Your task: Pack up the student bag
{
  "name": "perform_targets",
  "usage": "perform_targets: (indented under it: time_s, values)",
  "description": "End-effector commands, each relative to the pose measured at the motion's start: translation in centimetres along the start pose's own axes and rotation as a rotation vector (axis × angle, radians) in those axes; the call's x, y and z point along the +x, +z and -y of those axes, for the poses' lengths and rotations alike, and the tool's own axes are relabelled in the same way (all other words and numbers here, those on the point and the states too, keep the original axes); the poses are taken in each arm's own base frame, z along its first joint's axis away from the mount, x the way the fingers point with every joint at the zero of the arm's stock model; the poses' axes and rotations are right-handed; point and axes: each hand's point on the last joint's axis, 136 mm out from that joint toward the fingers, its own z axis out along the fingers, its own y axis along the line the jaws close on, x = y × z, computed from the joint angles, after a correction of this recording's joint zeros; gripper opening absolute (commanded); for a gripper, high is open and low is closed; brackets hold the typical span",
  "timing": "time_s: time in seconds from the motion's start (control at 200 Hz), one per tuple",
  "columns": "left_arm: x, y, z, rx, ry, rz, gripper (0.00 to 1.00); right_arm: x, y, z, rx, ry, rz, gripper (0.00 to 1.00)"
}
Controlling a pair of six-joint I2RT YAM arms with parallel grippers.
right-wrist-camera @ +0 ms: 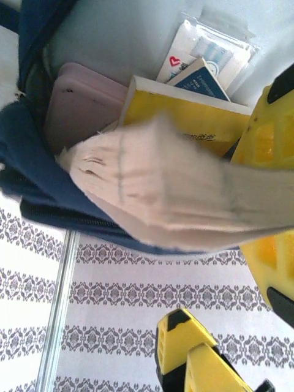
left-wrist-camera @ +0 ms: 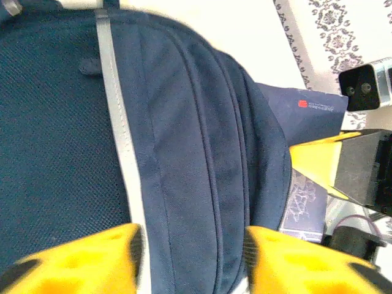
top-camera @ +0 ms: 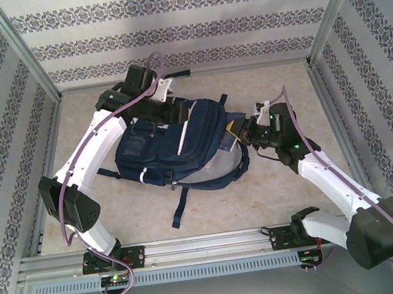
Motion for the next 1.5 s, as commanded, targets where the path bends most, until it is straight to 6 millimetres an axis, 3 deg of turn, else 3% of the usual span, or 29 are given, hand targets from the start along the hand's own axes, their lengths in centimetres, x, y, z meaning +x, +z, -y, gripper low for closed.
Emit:
perform_targets:
  time_s: [0.0, 0.1, 0.36, 0.729, 0.819, 0.934, 1.124, 1.234, 1.499]
  values:
    - [0.4, -2.6, 1.2, -0.069, 0.098, 0.031, 0.58, -0.3, -1.2, -6.8, -0.216, -0.076, 0.011, 0.0]
    - [1.3, -2.4, 2.6, -0.101, 0.169, 0.007, 0.65, 0.3, -1.2, -7.3, -0.23, -0.08, 0.002, 0.0]
    - [4.3, 2.8, 4.4, -0.204, 0.324, -0.124, 0.69, 1.0, -1.0, -7.5, -0.237, -0.079, -0.009, 0.0]
    - [4.4, 7.2, 4.6, -0.299, 0.399, -0.17, 0.65, 1.4, -1.1, -7.4, -0.245, -0.07, -0.02, 0.0]
    - [4.3, 7.8, 4.3, -0.349, 0.435, -0.173, 0.6, 1.5, -1.1, -7.5, -0.248, -0.071, -0.025, 0.0]
    - [4.1, 8.1, 4.0, -0.397, 0.464, -0.174, 0.36, 1.5, -1.2, -7.6, -0.246, -0.072, -0.025, 0.0]
    - [3.4, 7.0, 4.1, -0.414, 0.489, -0.144, 0.0, 1.5, -1.2, -6.8, -0.219, -0.083, -0.015, 0.0]
    - [2.1, 4.5, 4.7, -0.411, 0.483, -0.081, 0.0, 1.6, -1.1, -5.3, -0.159, -0.1, 0.0, 0.0]
    - [-0.9, -3.8, 5.7, -0.387, 0.426, 0.121, 0.0, 3.0, -0.8, -1.3, -0.075, -0.152, -0.003, 0.0]
